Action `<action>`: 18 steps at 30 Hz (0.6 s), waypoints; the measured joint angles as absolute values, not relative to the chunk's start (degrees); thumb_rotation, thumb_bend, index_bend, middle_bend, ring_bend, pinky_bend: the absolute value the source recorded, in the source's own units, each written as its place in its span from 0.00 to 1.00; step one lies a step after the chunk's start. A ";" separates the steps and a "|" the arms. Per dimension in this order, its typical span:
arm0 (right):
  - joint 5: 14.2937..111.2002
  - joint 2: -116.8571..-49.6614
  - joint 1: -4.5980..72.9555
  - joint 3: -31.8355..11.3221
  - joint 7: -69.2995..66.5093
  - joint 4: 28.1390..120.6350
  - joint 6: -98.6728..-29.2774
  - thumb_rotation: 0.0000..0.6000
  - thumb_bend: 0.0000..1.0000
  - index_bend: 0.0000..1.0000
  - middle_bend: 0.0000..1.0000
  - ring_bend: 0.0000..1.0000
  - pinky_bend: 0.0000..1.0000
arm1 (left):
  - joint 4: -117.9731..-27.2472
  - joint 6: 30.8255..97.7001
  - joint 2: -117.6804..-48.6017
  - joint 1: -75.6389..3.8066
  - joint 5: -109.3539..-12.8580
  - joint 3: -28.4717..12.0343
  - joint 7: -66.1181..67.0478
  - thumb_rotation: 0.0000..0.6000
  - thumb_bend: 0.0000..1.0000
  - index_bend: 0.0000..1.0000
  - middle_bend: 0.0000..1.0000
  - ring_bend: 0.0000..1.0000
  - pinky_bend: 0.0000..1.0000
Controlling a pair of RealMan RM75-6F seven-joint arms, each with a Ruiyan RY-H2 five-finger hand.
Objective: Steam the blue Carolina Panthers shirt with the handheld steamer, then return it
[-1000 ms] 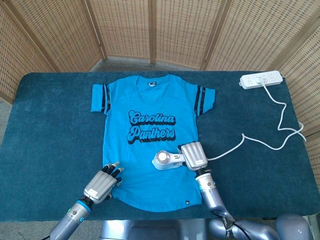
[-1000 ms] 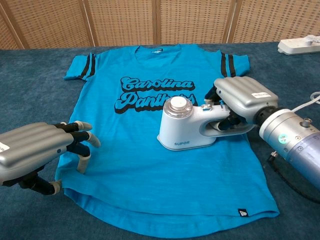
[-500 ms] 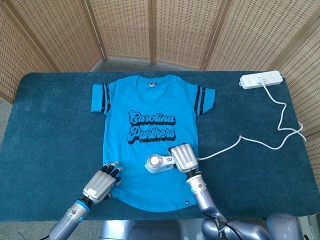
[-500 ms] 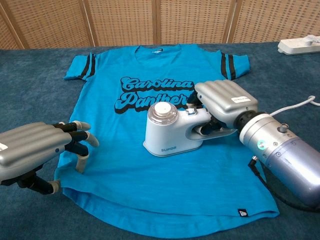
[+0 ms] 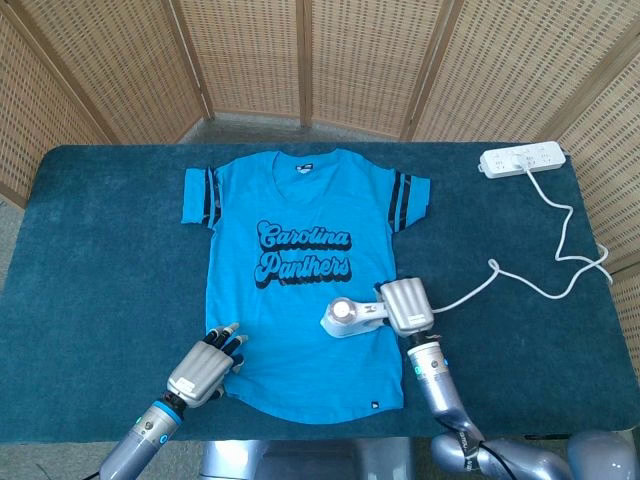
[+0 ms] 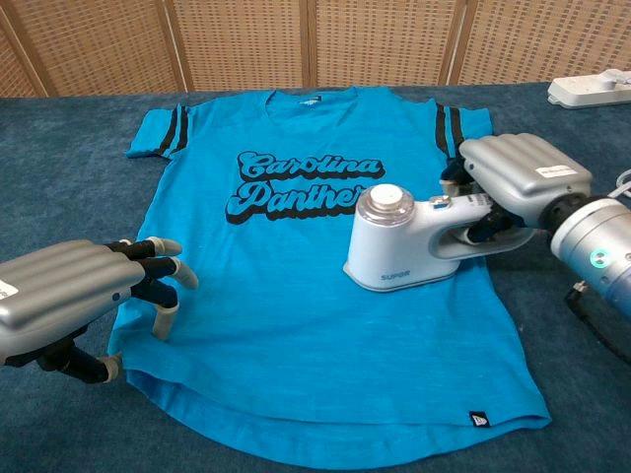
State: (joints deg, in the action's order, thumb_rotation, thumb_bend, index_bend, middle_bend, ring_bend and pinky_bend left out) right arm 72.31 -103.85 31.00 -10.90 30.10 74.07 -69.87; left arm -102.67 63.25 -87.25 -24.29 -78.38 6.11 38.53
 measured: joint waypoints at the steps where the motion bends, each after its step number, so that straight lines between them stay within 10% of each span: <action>1: 72.12 -103.44 30.78 -10.93 29.95 74.06 -69.94 1.00 0.34 0.69 0.68 0.70 0.61 | -102.70 63.21 -87.29 -24.30 -78.35 6.10 38.62 0.85 0.45 0.52 0.19 0.03 0.14; 18: 68.99 -99.43 30.05 -15.15 23.60 68.47 -70.00 1.00 0.34 0.69 0.67 0.67 0.58 | -103.21 63.66 -87.12 -24.02 -78.28 6.20 39.25 0.85 0.45 0.52 0.19 0.03 0.14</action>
State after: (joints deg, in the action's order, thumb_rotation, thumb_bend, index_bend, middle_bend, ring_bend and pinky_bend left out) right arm 68.99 -99.43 30.05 -15.15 23.60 68.47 -70.00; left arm -103.21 63.66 -87.12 -24.02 -78.28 6.20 39.25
